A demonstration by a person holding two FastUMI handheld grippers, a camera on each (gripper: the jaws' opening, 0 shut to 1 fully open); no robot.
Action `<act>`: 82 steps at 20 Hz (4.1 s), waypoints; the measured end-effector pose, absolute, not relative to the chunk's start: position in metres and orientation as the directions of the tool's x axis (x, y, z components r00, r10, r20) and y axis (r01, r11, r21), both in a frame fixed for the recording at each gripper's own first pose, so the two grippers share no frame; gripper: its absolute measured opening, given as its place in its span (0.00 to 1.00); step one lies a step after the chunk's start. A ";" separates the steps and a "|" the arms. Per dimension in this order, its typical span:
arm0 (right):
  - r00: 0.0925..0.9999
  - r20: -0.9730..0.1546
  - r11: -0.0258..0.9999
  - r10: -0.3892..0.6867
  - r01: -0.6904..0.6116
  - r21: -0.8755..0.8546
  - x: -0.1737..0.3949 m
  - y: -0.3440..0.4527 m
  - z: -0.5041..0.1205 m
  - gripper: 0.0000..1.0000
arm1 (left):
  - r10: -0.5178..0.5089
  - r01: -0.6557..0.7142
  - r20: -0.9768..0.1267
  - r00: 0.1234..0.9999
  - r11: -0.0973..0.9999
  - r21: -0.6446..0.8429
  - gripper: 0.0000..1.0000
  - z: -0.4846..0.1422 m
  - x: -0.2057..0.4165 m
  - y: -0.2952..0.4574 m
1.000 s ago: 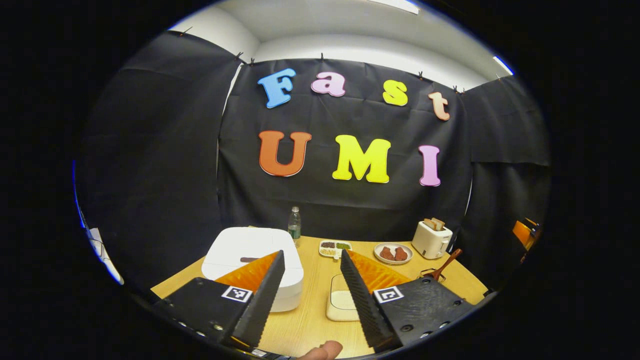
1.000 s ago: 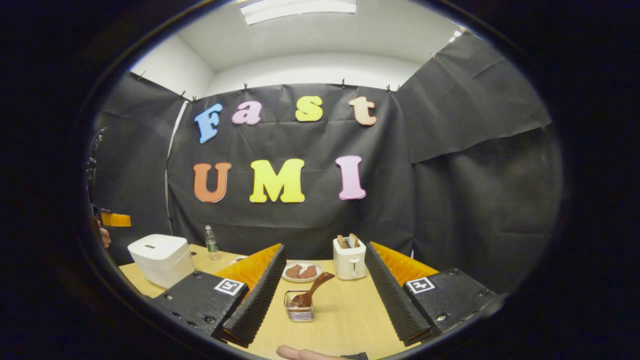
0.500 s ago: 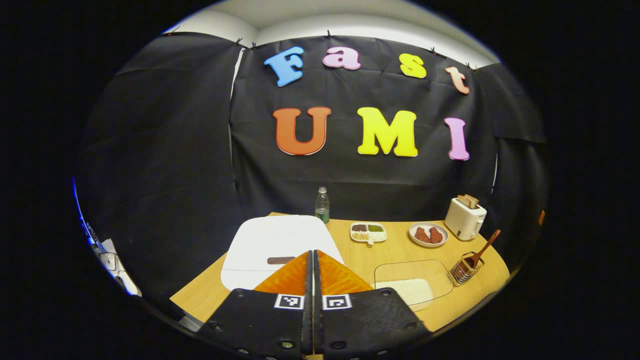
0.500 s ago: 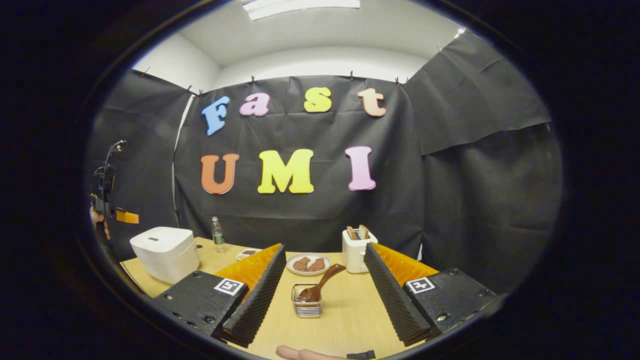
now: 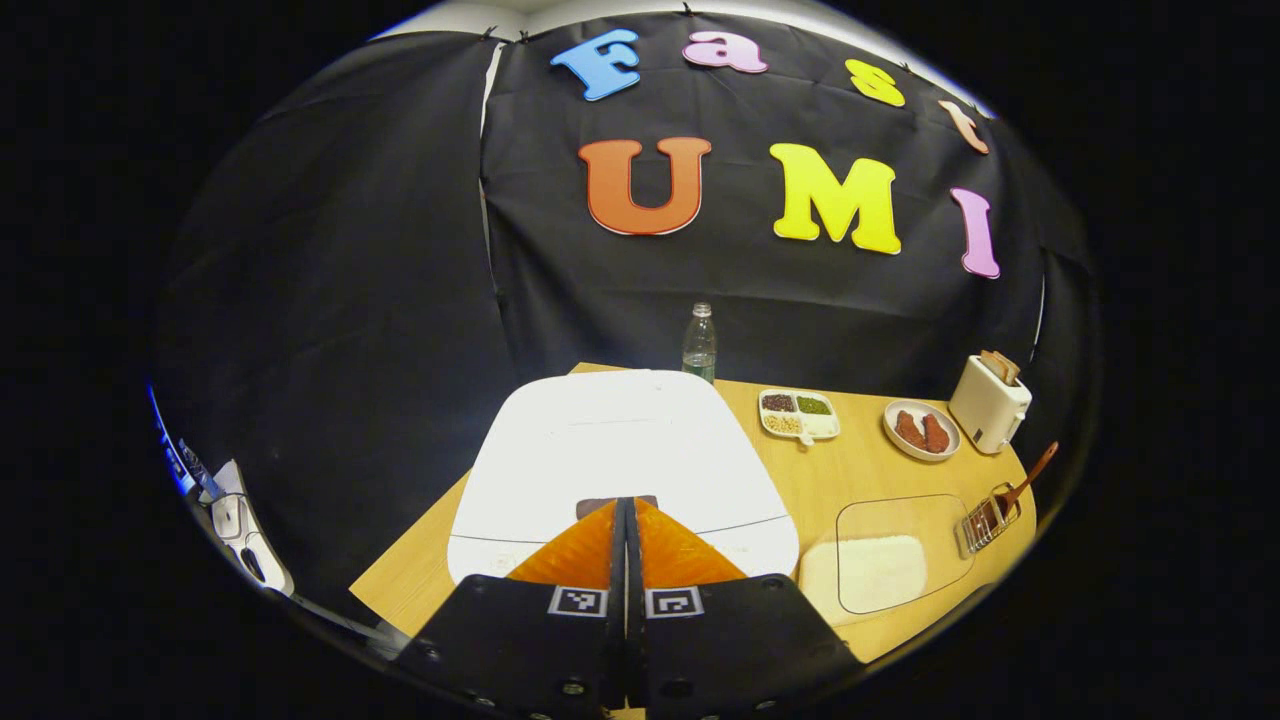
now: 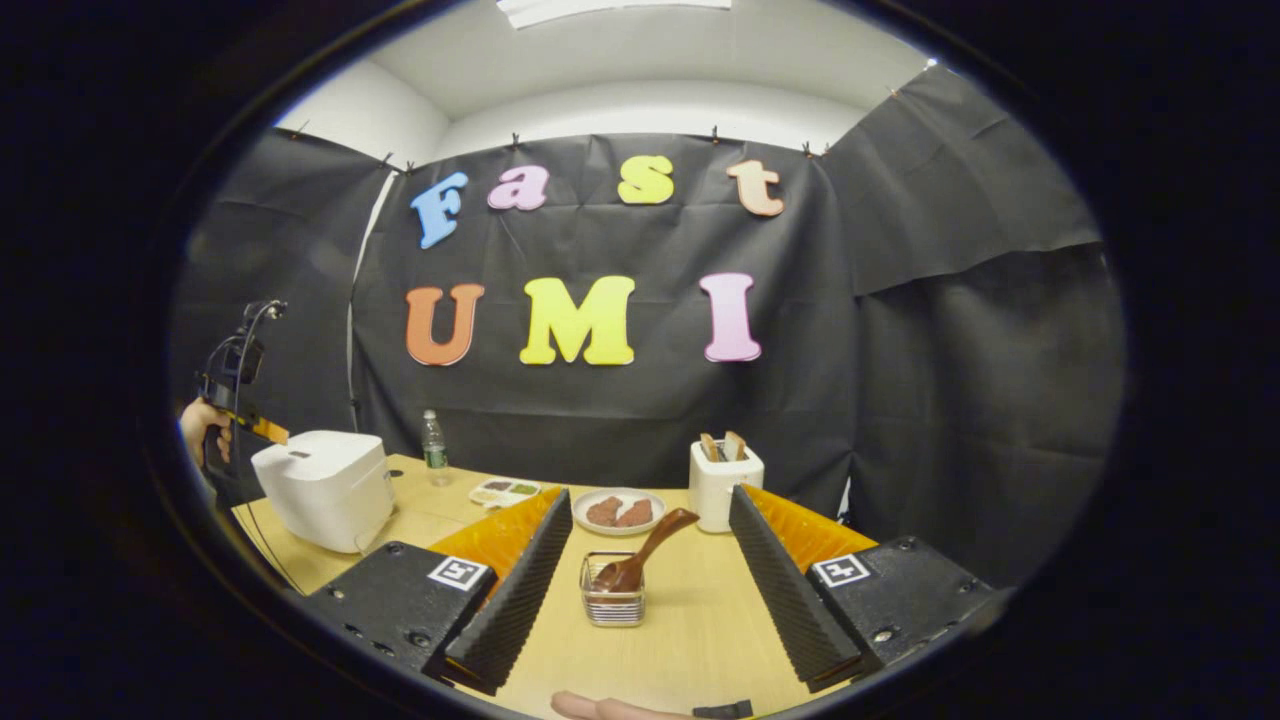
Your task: Close the left gripper, press the button to open the rice cooker; take a wooden spoon from the chopstick holder with the right hand, scoop a spoonful of rice and pour it into the rice cooker, then put the wooden spoon back into the chopstick holder.
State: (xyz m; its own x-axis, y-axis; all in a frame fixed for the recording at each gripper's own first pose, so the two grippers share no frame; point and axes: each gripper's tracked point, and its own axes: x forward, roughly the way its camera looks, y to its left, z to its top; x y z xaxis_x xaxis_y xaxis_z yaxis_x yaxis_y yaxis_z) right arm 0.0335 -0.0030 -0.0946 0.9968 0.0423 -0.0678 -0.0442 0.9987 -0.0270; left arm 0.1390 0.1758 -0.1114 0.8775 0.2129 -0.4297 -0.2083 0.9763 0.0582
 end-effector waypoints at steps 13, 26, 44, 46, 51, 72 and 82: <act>0.993 -0.119 1.000 0.013 -0.015 -0.023 0.047 -0.024 -0.120 1.00 | 0.214 -0.205 -0.471 0.856 0.976 0.070 0.00 -0.129 0.160 0.180; 0.993 -0.114 0.998 -0.014 0.007 -0.058 0.025 -0.032 -0.114 1.00 | 0.206 -0.242 -0.406 0.890 0.970 -0.037 0.00 -0.067 0.136 0.181; 0.990 -0.138 1.000 0.020 -0.023 -0.019 0.062 -0.016 -0.144 0.96 | 0.146 -0.158 -0.171 0.974 0.986 -0.060 0.93 -0.004 0.019 0.124; 0.988 -0.152 1.000 0.008 -0.010 -0.009 0.080 -0.017 -0.154 1.00 | 0.123 -0.132 -0.148 0.981 0.990 -0.053 0.93 -0.004 0.008 0.112; 0.985 -0.168 0.997 0.045 -0.034 0.065 0.134 -0.005 -0.179 1.00 | 0.113 -0.114 -0.028 0.993 0.993 -0.010 0.94 0.003 -0.021 0.088; 0.956 -0.261 0.965 0.136 -0.069 0.253 0.217 0.019 -0.243 0.11 | -0.059 0.058 0.007 0.998 0.994 0.089 0.94 -0.046 -0.097 0.047; 0.993 -0.062 0.995 0.100 -0.100 0.010 0.180 0.063 -0.133 0.16 | -0.053 0.053 0.007 0.999 0.997 0.054 0.93 -0.047 -0.097 0.061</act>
